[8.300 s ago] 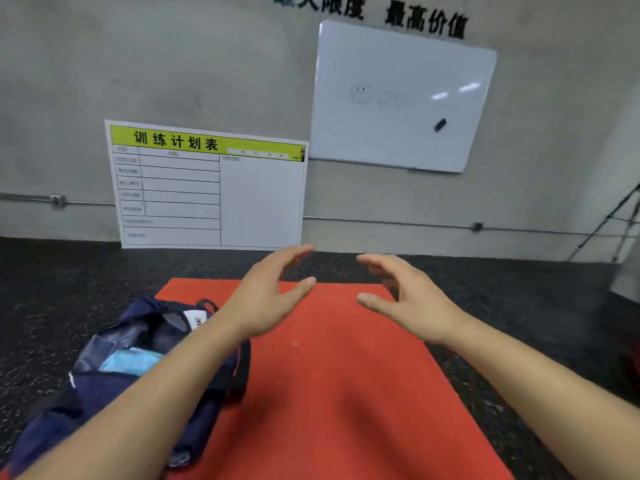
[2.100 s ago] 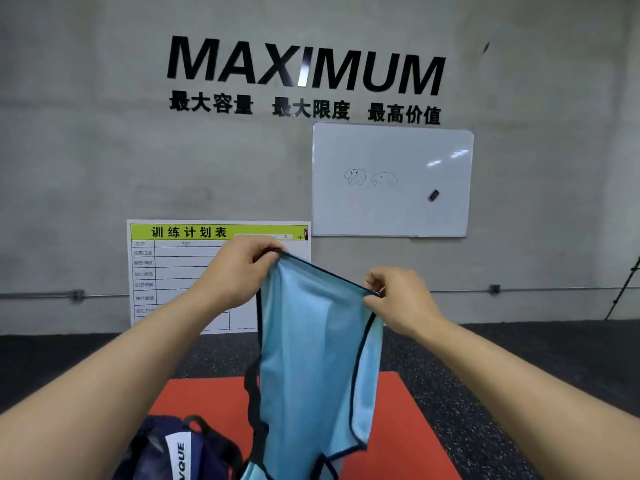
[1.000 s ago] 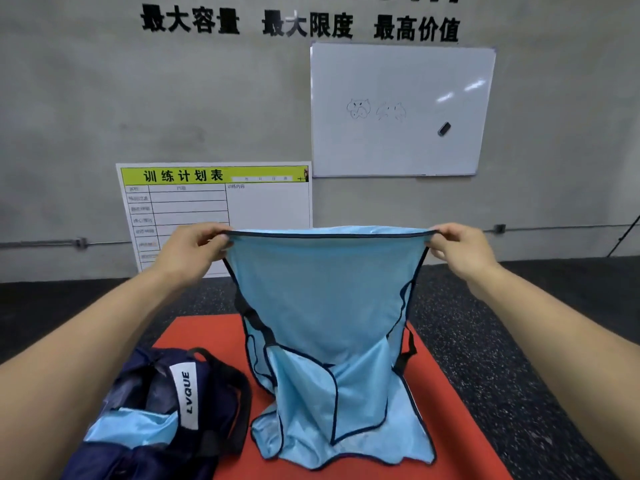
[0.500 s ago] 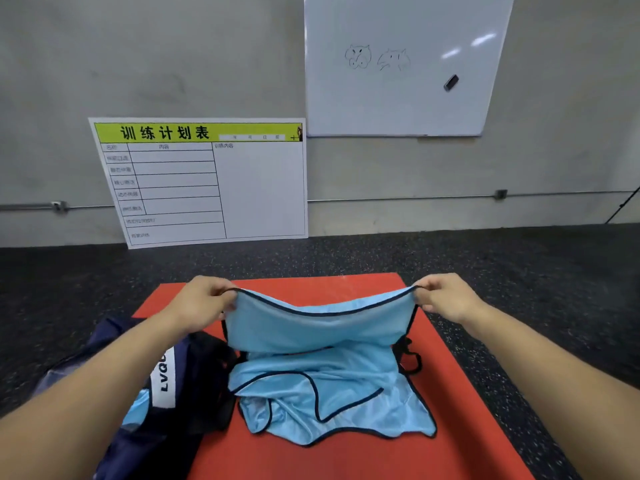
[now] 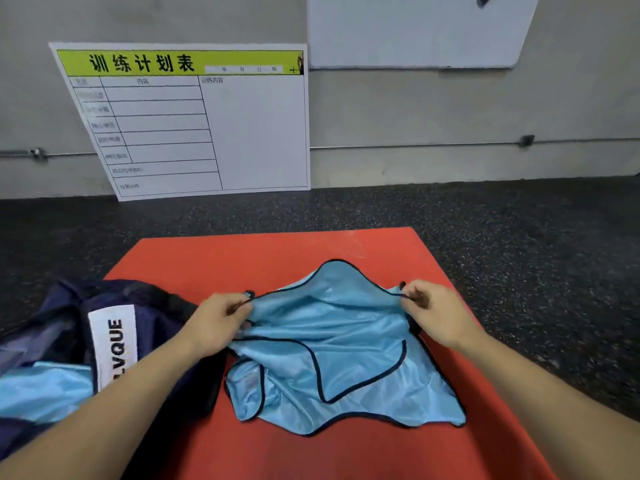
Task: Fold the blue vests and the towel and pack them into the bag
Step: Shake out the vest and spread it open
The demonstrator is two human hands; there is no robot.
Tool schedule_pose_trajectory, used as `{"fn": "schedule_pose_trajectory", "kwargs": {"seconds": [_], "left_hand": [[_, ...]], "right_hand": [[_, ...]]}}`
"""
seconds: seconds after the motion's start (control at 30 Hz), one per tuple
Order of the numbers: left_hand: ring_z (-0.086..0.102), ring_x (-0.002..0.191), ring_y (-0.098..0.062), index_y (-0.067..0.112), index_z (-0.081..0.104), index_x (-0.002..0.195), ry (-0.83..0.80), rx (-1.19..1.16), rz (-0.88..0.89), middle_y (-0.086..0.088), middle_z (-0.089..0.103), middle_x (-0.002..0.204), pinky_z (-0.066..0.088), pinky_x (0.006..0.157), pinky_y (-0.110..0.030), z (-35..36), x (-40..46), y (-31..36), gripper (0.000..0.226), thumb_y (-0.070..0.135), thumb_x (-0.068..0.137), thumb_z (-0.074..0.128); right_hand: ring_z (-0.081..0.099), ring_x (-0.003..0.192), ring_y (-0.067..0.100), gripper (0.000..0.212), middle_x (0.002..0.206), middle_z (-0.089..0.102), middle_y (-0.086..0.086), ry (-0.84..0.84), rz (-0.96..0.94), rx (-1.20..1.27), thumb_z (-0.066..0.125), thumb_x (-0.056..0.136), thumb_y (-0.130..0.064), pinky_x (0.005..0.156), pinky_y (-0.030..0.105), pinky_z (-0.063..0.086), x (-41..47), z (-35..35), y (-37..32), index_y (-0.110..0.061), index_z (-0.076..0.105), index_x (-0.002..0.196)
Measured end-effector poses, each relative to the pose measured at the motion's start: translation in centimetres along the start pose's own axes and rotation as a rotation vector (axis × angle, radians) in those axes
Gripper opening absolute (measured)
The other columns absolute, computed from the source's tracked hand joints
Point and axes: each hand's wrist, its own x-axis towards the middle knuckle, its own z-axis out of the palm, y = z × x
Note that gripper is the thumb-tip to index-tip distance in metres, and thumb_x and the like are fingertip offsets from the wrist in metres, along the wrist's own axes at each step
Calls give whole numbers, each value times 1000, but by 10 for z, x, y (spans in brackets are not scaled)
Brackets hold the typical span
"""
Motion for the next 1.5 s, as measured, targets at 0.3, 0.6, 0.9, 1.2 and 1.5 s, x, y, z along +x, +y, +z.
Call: {"fn": "schedule_pose_trajectory", "kwargs": {"seconds": [0.3,0.6,0.9,1.2,1.5], "left_hand": [[63,78,-3,29,70,91,-124,68,52,13,70,83,51,82,-30,34,-12,-32,8,23,96,68],[67,97,-18,32,70,113,-169,-169,-74,4,70,115,56,93,-34,43,-16,-33,46,20,73,90],[71,103,-20,5,70,110,-141,-621,-62,-9,74,114,59,81,-27,22,-31,4,50,-27,72,71],[63,76,-7,47,71,103,-110,33,75,14,63,91,53,79,-29,17,-89,-30,51,4,77,83],[65,77,-10,37,76,85,167,69,183,7,68,82,48,74,-24,-3,-130,0,26,13,81,84]], "right_hand": [[63,94,0,27,103,66,-17,-441,-30,-67,79,81,-20,84,17,48,-33,26,29,-38,66,97],[45,117,-3,21,120,46,-28,-429,-249,-187,79,82,-51,100,20,38,-44,48,37,-44,72,100],[55,91,8,15,92,56,-18,-252,-264,-149,51,104,-30,80,27,47,-58,42,24,-37,49,91],[56,98,3,43,107,63,-19,-52,-228,-235,64,82,-2,91,6,35,-106,26,21,-27,63,116],[58,95,15,27,99,66,-14,246,-126,-317,46,94,-37,81,36,42,-144,-5,-1,-28,67,110]]}}
